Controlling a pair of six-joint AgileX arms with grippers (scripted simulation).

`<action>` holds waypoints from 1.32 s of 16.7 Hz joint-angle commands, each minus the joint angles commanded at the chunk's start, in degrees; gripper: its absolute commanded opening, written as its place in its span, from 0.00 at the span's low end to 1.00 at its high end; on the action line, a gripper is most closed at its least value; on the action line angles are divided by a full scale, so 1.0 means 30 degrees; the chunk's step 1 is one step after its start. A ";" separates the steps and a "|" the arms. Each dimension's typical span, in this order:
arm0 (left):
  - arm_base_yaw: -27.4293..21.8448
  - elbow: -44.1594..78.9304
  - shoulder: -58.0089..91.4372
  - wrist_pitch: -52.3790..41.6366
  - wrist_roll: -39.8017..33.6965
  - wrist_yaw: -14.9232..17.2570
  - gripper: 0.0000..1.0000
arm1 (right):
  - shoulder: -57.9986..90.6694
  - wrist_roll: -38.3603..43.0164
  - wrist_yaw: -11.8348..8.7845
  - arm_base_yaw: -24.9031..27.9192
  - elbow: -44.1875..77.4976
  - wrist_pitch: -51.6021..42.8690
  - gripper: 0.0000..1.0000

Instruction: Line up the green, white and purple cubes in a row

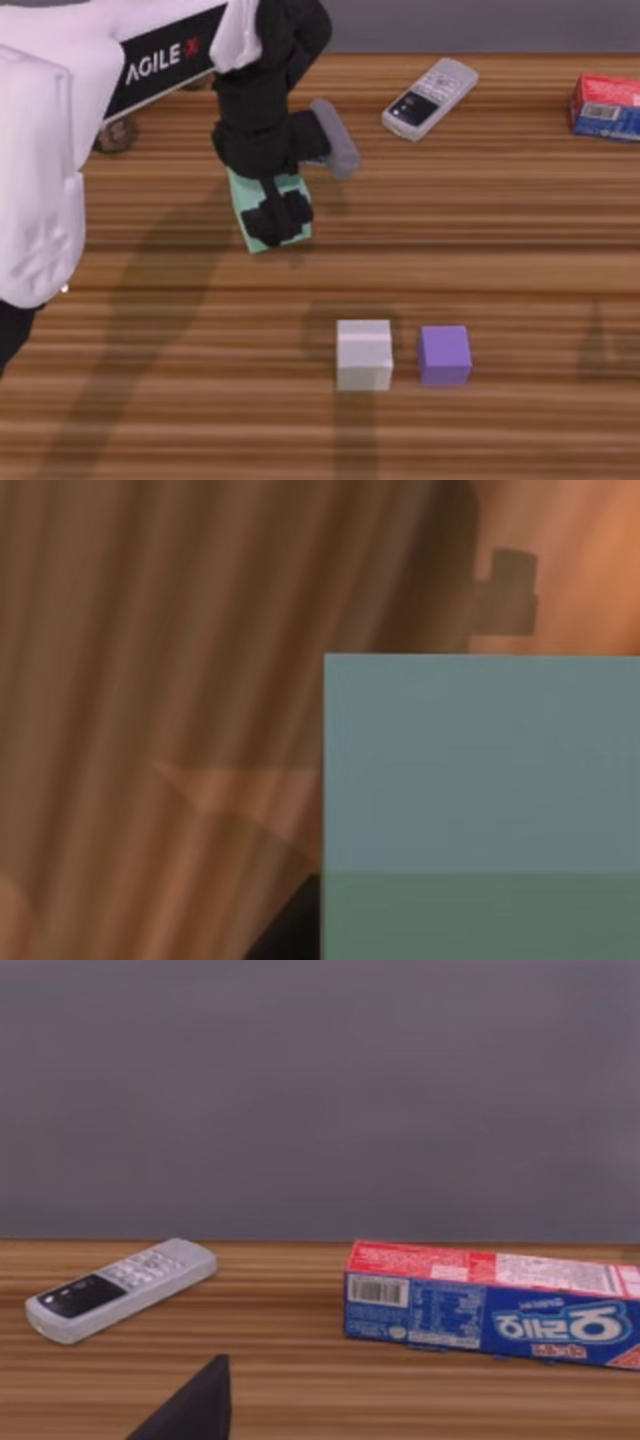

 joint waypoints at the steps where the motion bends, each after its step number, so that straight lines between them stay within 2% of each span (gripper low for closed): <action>1: -0.0043 -0.0242 -0.0224 0.0094 0.0103 -0.0010 0.00 | 0.0000 0.0000 0.0000 0.0000 0.0000 0.0000 1.00; 5: -0.0385 -0.3134 -0.2512 0.1001 0.1105 -0.0088 0.00 | 0.0000 0.0000 0.0000 0.0000 0.0000 0.0000 1.00; 13: -0.1389 -1.2141 -0.8660 0.3302 0.4042 -0.0134 0.00 | 0.0000 0.0000 0.0000 0.0000 0.0000 0.0000 1.00; 22: -0.1485 -1.3375 -0.8996 0.4335 0.4428 -0.0182 0.00 | 0.0000 0.0000 0.0000 0.0000 0.0000 0.0000 1.00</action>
